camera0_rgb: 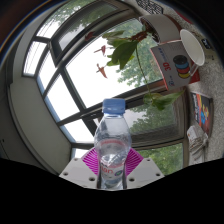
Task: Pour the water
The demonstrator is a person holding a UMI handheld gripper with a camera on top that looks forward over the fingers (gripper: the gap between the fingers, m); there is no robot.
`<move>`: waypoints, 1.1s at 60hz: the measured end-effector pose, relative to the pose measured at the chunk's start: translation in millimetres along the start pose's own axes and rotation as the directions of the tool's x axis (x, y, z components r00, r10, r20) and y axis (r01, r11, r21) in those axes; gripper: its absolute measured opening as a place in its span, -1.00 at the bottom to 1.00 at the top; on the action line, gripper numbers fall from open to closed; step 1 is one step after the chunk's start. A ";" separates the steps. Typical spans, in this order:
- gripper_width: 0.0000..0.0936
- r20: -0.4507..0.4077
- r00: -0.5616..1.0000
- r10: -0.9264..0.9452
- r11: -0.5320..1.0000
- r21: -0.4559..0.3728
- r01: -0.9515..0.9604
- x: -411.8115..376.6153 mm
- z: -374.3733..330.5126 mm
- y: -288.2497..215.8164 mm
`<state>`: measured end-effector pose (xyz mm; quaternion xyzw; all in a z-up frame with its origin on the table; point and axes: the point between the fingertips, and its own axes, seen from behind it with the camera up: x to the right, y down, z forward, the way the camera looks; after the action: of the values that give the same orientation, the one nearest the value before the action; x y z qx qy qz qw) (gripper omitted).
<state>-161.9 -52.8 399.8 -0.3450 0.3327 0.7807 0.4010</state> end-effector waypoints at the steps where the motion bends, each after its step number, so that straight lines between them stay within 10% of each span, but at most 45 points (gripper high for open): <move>1: -0.41 0.007 0.999 0.040 0.999 0.011 -0.040 2.4 0.3 -9.3; 16: -0.40 0.044 0.896 0.442 0.878 0.184 -0.442 70.4 -12.5 -120.9; 33: -0.40 -0.030 0.899 0.436 0.890 0.164 -0.426 86.9 -14.5 -125.8; 50: -0.41 0.042 0.933 -0.357 0.931 -0.066 0.359 -79.5 36.5 -93.9; 66: -0.41 -0.021 0.160 -0.987 0.160 -0.038 0.986 -175.2 40.4 -154.0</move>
<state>36.0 -19.8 525.3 -0.4972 0.0322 0.3300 0.8018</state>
